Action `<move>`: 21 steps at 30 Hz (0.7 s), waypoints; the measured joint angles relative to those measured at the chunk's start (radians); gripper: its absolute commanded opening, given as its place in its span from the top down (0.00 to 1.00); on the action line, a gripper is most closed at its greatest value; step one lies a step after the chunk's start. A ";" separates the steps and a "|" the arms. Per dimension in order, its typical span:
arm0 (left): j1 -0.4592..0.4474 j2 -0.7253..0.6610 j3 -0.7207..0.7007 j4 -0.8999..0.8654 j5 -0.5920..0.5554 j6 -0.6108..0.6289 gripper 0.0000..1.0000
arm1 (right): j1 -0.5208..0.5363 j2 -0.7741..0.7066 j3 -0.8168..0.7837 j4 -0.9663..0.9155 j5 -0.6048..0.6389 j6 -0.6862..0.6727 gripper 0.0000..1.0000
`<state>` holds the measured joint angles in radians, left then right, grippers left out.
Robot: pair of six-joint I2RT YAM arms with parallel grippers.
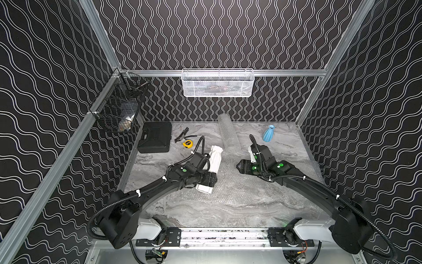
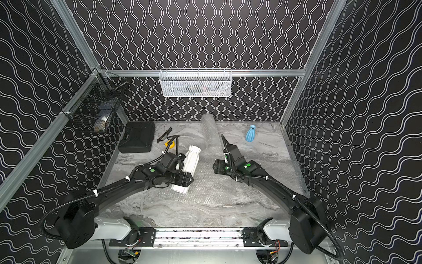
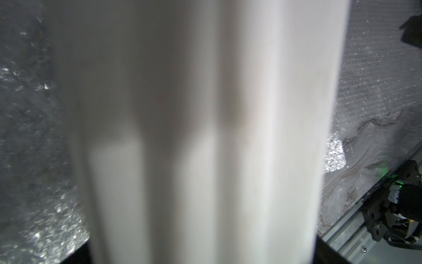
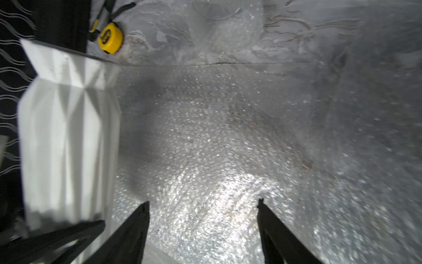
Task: Unwrap the vase from the bubble wrap
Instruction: Pick up the vase from the bubble wrap, then place the vase at the center of the board.
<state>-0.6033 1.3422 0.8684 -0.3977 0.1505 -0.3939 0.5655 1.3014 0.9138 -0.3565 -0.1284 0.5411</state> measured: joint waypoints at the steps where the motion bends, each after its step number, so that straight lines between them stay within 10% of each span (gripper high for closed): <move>1: -0.005 -0.008 -0.002 0.010 0.008 0.001 0.27 | -0.014 0.000 -0.007 0.033 -0.059 0.005 0.22; 21: -0.072 -0.133 -0.039 0.178 0.180 0.026 0.27 | -0.045 0.037 0.040 0.317 -0.507 0.042 0.08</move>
<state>-0.6758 1.2095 0.8295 -0.2195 0.3305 -0.3676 0.5209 1.3388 0.9543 -0.0399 -0.6350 0.5831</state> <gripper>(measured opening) 0.851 0.923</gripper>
